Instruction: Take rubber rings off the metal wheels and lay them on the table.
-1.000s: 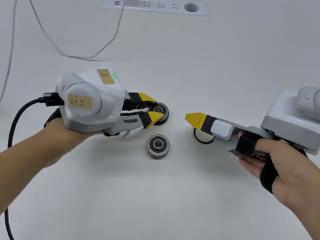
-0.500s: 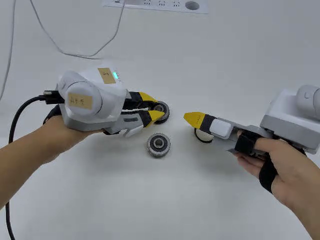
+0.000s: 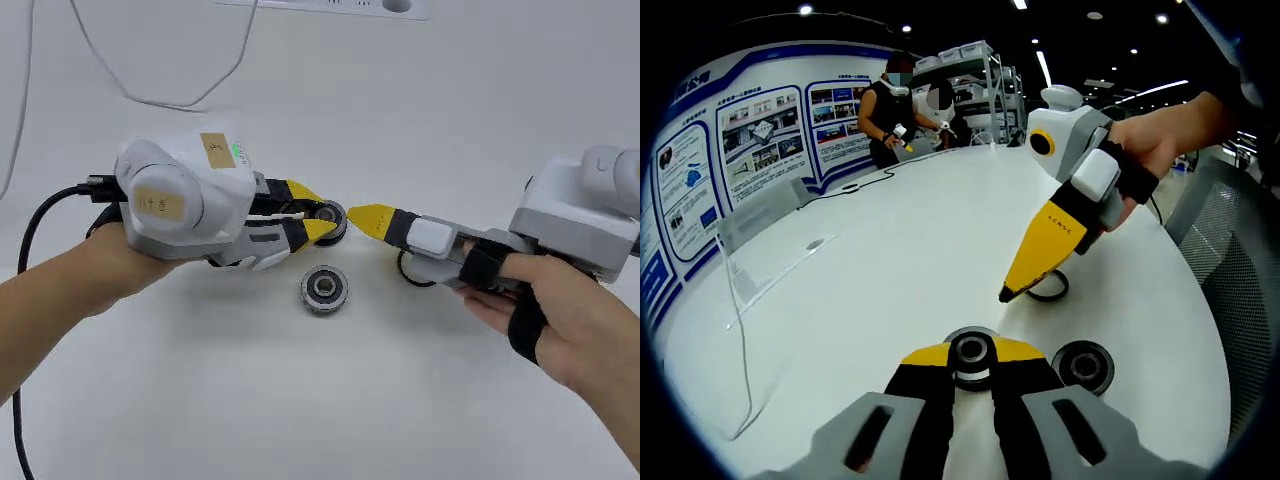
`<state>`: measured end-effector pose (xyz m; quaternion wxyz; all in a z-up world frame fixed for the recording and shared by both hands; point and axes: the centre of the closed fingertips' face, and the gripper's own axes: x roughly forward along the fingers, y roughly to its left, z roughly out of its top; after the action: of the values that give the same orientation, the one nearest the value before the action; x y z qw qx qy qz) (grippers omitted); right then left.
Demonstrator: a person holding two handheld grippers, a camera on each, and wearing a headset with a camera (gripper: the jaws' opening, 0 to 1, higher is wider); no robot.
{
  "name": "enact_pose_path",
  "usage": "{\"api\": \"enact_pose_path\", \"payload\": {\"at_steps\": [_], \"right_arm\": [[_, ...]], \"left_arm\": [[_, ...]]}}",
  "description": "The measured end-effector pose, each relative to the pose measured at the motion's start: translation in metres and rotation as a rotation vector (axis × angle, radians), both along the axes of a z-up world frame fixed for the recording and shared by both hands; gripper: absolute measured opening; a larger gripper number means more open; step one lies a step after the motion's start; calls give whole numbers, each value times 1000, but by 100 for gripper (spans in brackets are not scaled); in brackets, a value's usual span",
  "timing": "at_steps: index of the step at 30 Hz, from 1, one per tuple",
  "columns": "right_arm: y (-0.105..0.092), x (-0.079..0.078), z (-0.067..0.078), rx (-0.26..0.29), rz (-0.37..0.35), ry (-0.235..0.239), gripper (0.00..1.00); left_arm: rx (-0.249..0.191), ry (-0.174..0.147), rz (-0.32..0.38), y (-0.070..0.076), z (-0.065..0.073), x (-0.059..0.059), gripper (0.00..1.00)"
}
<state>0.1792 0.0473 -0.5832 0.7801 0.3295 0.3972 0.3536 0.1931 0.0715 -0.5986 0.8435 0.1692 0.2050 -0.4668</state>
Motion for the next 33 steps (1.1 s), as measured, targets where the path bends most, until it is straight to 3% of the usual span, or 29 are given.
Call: {"api": "enact_pose_path", "payload": {"at_steps": [13, 17, 33], "right_arm": [[10, 10, -5, -14, 42, -4, 32], [15, 11, -8, -18, 55, -1, 32], [18, 9, -17, -29, 80, 38, 31]], "left_arm": [[-12, 6, -21, -1, 0, 0, 13], [-3, -8, -29, -2, 0, 0, 13], [-10, -17, -48, -1, 0, -1, 13]]}}
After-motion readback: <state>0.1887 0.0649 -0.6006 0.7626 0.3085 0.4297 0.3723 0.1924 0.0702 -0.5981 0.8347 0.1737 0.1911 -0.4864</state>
